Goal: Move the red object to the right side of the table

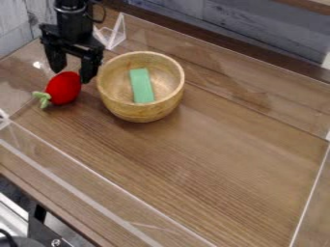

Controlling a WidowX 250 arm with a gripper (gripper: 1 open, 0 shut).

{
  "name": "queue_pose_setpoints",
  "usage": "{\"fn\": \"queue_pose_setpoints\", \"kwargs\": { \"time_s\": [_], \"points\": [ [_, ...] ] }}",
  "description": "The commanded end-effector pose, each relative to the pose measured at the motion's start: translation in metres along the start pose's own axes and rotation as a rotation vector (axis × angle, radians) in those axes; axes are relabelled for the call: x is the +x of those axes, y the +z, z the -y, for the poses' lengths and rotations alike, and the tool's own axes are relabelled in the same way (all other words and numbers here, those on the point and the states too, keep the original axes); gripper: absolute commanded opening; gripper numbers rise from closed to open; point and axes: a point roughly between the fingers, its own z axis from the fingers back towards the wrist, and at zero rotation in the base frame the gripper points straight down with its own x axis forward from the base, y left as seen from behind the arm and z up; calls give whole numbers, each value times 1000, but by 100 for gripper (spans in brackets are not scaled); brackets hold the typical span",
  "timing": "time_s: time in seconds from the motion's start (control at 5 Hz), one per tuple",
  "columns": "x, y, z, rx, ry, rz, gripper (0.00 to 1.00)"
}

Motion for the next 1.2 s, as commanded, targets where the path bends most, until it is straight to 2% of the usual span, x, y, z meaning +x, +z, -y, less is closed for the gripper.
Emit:
{"fn": "queue_pose_setpoints", "kwargs": {
  "time_s": [0.0,0.2,0.4,0.6,0.8,1.0],
  "points": [
    [10,2,-6,31,13,42,100],
    [12,-8,-3,31,17,35,0],
    [6,-6,3,24,109,21,0],
    [-1,3,9,12,206,12,100],
    [-1,8,6,3,219,12,0],
    [-1,13,4,-4,227,12,0]
  ]
}}
